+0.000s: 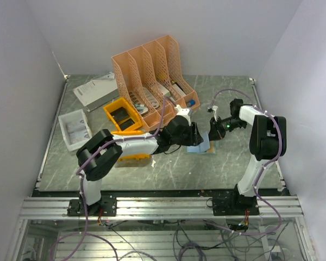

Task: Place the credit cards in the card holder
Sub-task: Open the card holder at the center of the board.

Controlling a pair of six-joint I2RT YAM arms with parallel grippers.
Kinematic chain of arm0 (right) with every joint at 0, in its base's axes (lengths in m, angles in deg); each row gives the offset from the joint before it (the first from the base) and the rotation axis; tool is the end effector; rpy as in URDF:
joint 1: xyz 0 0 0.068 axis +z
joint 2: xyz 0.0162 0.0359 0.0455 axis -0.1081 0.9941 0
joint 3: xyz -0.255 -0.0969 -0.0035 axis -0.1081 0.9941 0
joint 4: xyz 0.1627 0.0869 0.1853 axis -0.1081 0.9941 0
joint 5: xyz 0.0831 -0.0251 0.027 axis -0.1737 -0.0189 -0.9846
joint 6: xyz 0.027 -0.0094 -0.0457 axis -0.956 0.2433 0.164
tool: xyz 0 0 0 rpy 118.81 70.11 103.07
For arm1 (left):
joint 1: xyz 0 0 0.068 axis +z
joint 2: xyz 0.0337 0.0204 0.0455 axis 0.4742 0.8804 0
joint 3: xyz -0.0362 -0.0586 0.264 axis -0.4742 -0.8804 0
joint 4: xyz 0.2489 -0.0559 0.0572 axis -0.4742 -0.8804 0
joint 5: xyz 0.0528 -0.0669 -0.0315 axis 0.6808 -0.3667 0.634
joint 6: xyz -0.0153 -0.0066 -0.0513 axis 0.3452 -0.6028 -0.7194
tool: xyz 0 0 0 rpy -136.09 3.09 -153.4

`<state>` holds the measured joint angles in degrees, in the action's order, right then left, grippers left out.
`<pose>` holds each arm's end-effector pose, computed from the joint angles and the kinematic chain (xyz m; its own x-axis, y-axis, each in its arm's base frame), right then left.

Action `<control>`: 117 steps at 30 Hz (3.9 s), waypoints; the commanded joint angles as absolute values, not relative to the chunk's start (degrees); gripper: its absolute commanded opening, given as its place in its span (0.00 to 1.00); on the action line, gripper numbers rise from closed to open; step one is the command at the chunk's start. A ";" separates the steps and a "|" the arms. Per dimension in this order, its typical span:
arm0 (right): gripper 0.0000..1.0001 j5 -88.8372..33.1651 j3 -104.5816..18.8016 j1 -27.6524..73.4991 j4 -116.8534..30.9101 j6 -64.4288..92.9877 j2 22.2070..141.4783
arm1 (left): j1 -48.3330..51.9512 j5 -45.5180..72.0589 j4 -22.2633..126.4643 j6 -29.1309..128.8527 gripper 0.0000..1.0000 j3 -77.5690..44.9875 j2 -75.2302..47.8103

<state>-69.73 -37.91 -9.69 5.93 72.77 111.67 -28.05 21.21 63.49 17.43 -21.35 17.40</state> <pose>0.3415 0.0064 0.1506 -0.6473 -0.4706 -0.5995 -0.7606 0.4495 0.4684 0.2332 -0.3505 0.2096 -0.7544 -0.1204 -0.6453 0.4326 0.6482 -0.6267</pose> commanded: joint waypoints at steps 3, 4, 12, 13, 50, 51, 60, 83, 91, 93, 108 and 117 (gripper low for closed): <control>0.02 -73.50 -39.80 -9.16 9.01 74.35 114.10 | -29.42 18.88 65.35 15.67 0.62 -16.02 24.50; 0.01 -73.46 -39.84 -8.92 9.16 74.44 114.26 | -29.43 19.11 64.73 15.77 0.64 -15.36 25.30; 0.00 -73.11 -39.94 -8.32 9.11 74.53 114.82 | -29.45 19.09 65.32 15.55 0.74 -12.53 29.21; 0.00 -73.11 -39.91 -8.32 9.16 74.60 114.84 | -29.46 19.34 65.63 15.40 0.75 -12.52 29.39; 0.17 -74.57 -40.50 -10.74 10.31 75.49 112.74 | -26.73 14.34 75.39 10.11 0.65 -18.83 30.59; 0.20 -74.82 -40.33 -11.11 10.32 75.66 112.23 | -26.65 14.25 75.64 9.99 0.65 -18.89 30.71; 0.51 -77.43 -37.77 -13.32 14.74 87.26 108.59 | -25.93 12.69 78.33 8.76 0.65 -20.20 30.71; 0.94 -72.52 -8.70 -11.65 -23.71 89.86 84.74 | -25.07 10.43 81.17 7.19 0.64 -21.52 32.09; 0.93 -77.85 -21.79 -16.35 0.08 100.19 90.38 | -24.91 13.45 74.68 10.42 0.55 -22.39 29.36; 0.93 -78.35 -23.29 -17.43 2.26 100.19 90.86 | -24.87 15.08 71.32 12.46 0.53 -21.93 28.25; 0.04 -73.89 -33.72 -10.95 4.45 81.66 102.94 | -24.91 25.25 59.35 20.08 0.39 -24.23 17.57; 0.02 -69.40 -35.04 -5.01 2.31 74.48 107.15 | -24.94 29.06 67.51 23.38 0.36 -35.76 4.04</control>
